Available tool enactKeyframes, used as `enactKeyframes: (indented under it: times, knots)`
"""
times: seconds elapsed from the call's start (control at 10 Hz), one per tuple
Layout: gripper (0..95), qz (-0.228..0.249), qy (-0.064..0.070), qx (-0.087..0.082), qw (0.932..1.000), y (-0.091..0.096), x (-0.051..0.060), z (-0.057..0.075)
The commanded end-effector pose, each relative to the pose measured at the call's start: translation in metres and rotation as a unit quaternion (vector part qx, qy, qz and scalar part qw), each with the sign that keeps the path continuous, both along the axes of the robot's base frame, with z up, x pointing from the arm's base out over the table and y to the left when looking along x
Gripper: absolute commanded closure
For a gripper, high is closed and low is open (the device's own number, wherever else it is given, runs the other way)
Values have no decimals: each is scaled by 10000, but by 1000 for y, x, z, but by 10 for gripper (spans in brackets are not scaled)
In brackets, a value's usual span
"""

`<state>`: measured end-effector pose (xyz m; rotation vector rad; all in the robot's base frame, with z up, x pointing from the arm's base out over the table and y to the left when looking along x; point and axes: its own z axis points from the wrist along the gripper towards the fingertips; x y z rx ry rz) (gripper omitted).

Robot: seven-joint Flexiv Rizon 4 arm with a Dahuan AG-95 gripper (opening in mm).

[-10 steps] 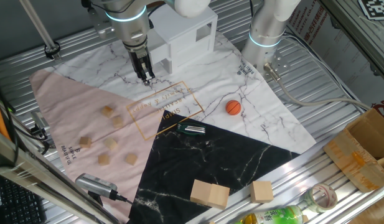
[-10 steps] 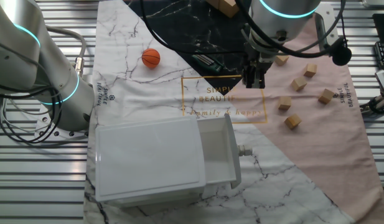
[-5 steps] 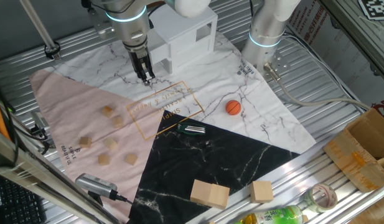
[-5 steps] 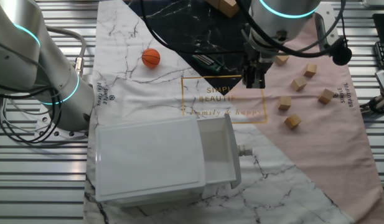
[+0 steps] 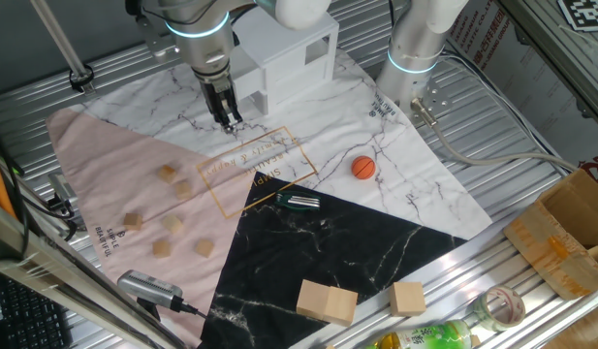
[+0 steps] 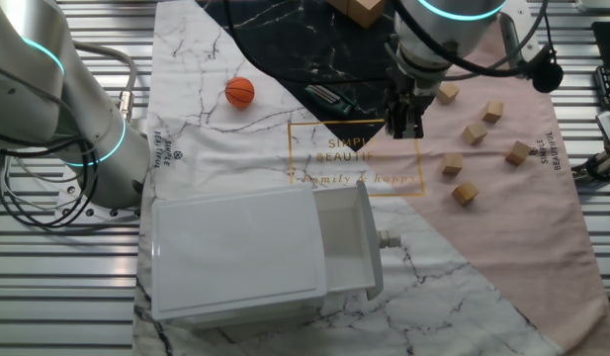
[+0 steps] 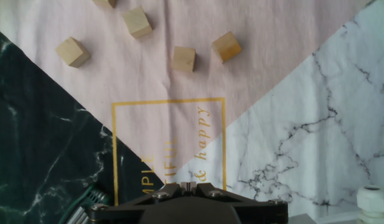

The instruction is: Stack the blocks into a pyramid shape

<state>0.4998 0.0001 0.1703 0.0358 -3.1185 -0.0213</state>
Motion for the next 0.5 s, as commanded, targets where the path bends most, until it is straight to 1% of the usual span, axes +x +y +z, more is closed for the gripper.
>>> enactKeyframes:
  times: [0.1,0.5]
  knots:
    - [950,-130,-4,12,9999,0,0,-1]
    - [950,-174,15,2,9998,0,0,-1]
